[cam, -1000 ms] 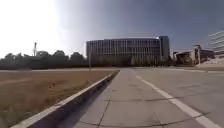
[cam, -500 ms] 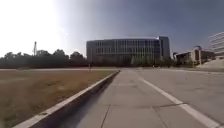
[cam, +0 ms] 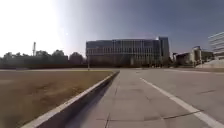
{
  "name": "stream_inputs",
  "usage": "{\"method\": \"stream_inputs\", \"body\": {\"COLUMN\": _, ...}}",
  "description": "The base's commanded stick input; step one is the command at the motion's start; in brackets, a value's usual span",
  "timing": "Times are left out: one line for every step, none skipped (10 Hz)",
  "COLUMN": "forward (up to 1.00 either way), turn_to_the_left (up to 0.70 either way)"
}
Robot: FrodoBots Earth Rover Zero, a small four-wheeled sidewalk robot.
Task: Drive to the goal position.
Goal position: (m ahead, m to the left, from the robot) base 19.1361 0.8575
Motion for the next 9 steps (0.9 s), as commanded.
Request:
{"method": "stream_inputs", "body": {"forward": 0.70, "turn_to_the_left": -0.23}}
{"method": "stream_inputs", "body": {"forward": 0.70, "turn_to_the_left": -0.15}}
{"method": "stream_inputs", "body": {"forward": 0.70, "turn_to_the_left": -0.03}}
{"method": "stream_inputs", "body": {"forward": 0.70, "turn_to_the_left": 0.00}}
{"method": "stream_inputs", "body": {"forward": 0.70, "turn_to_the_left": 0.00}}
{"method": "stream_inputs", "body": {"forward": 0.70, "turn_to_the_left": 0.00}}
{"method": "stream_inputs", "body": {"forward": 0.70, "turn_to_the_left": 0.00}}
{"method": "stream_inputs", "body": {"forward": 0.70, "turn_to_the_left": 0.00}}
{"method": "stream_inputs", "body": {"forward": 0.70, "turn_to_the_left": 0.00}}
